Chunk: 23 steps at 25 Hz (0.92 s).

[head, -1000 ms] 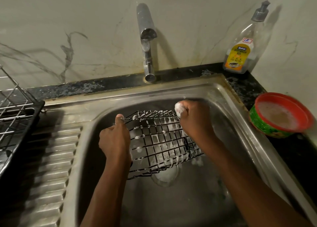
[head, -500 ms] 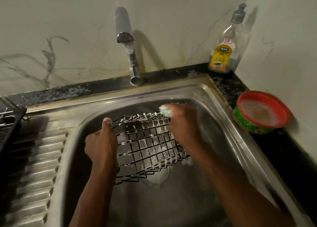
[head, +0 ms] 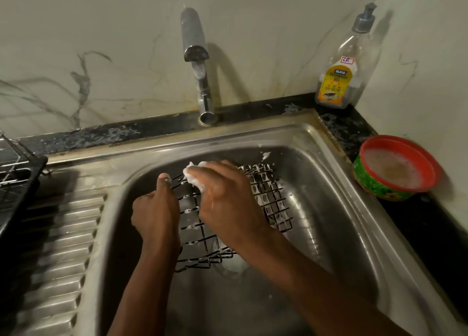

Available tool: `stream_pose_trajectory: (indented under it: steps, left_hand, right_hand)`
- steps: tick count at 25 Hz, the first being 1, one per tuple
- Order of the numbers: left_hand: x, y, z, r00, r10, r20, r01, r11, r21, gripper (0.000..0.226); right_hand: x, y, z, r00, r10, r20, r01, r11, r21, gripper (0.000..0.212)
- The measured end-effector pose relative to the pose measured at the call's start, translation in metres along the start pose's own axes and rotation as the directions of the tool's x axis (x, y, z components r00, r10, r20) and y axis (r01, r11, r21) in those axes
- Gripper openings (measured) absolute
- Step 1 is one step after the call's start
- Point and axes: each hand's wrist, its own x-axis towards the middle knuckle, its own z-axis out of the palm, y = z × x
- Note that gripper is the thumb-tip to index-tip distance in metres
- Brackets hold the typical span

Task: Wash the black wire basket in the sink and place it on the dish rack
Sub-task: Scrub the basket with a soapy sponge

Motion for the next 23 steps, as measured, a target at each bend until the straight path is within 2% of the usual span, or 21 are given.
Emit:
stream_pose_trajectory:
  steps: [2, 4, 6, 7, 9, 13, 15, 17, 21, 23]
  left_hand:
    - [0.003, -0.002, 0.001, 1.000, -0.011, -0.005, 0.011, 1.000, -0.005, 0.054]
    - [0.007, -0.004, 0.002, 0.999, -0.033, -0.015, 0.033, 0.999, -0.001, 0.056]
    - [0.005, -0.001, 0.000, 1.000, -0.029, -0.007, 0.029, 1.000, -0.009, 0.053]
    - [0.003, 0.001, 0.000, 1.000, -0.024, -0.008, 0.024, 1.000, -0.014, 0.052]
    - [0.001, 0.002, 0.000, 1.000, -0.016, 0.001, 0.016, 0.999, -0.041, 0.050]
    - [0.004, -0.003, 0.000, 1.000, -0.009, 0.020, 0.010, 1.000, -0.029, 0.047]
    - [0.006, -0.006, 0.001, 0.998, -0.018, 0.052, 0.020, 0.999, -0.040, 0.046]
    - [0.006, -0.005, 0.002, 0.998, -0.056, 0.030, 0.058, 0.996, -0.066, 0.043]
    - [0.007, -0.004, 0.005, 0.999, -0.052, -0.001, 0.052, 0.995, -0.089, 0.045]
    - [0.009, -0.005, 0.004, 0.998, -0.060, -0.011, 0.059, 0.993, -0.099, 0.044]
  right_hand:
    - [-0.005, 0.019, -0.004, 0.997, 0.038, 0.067, -0.035, 0.998, -0.050, 0.052]
    - [-0.007, 0.056, -0.014, 0.967, 0.241, 0.085, -0.230, 0.965, -0.123, 0.053]
    - [-0.008, 0.088, -0.029, 0.891, 0.452, 0.033, -0.437, 0.878, -0.196, 0.047]
    - [-0.008, 0.093, -0.033, 0.870, 0.493, 0.001, -0.481, 0.849, -0.216, 0.044]
    - [-0.007, 0.078, -0.027, 0.893, 0.449, -0.007, -0.442, 0.877, -0.187, 0.040]
    - [-0.003, 0.001, 0.001, 0.993, 0.108, 0.036, -0.108, 0.994, 0.000, 0.038]
    - [-0.004, -0.014, 0.006, 0.999, -0.044, 0.020, 0.044, 0.998, 0.041, 0.038]
    - [-0.009, -0.002, 0.007, 0.996, -0.060, 0.061, 0.060, 0.998, 0.009, 0.041]
    - [-0.011, 0.055, -0.014, 0.965, 0.252, 0.073, -0.238, 0.958, -0.161, 0.048]
    - [-0.010, 0.081, -0.029, 0.888, 0.455, 0.063, -0.419, 0.858, -0.297, 0.041]
